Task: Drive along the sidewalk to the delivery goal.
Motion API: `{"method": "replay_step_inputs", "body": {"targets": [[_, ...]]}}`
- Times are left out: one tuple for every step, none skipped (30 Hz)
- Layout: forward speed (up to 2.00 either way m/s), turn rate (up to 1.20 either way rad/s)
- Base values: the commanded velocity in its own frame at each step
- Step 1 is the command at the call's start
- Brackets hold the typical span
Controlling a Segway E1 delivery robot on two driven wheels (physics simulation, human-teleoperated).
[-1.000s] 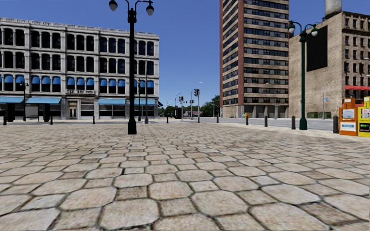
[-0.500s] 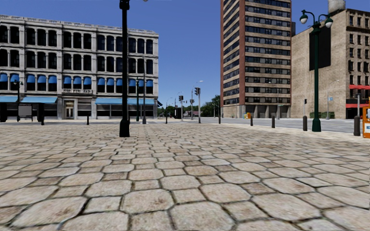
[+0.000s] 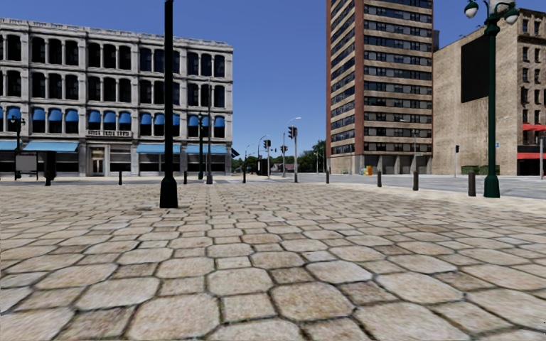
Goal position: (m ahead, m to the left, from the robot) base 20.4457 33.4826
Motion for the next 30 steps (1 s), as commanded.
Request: {"method": "replay_step_inputs", "body": {"targets": [[2.0,0.0],[2.0,0.0],[2.0,0.0],[2.0,0.0],[2.0,0.0],[2.0,0.0],[2.0,0.0],[2.0,0.0],[2.0,0.0],[2.0,0.0],[2.0,0.0],[2.0,0.0],[2.0,0.0],[2.0,0.0],[2.0,0.0],[2.0,0.0],[2.0,0.0],[2.0,0.0],[2.0,0.0],[2.0,0.0],[2.0,0.0],[2.0,0.0],[2.0,0.0],[2.0,0.0],[2.0,0.0],[2.0,0.0],[2.0,0.0],[2.0,0.0],[2.0,0.0],[2.0,0.0]]}}
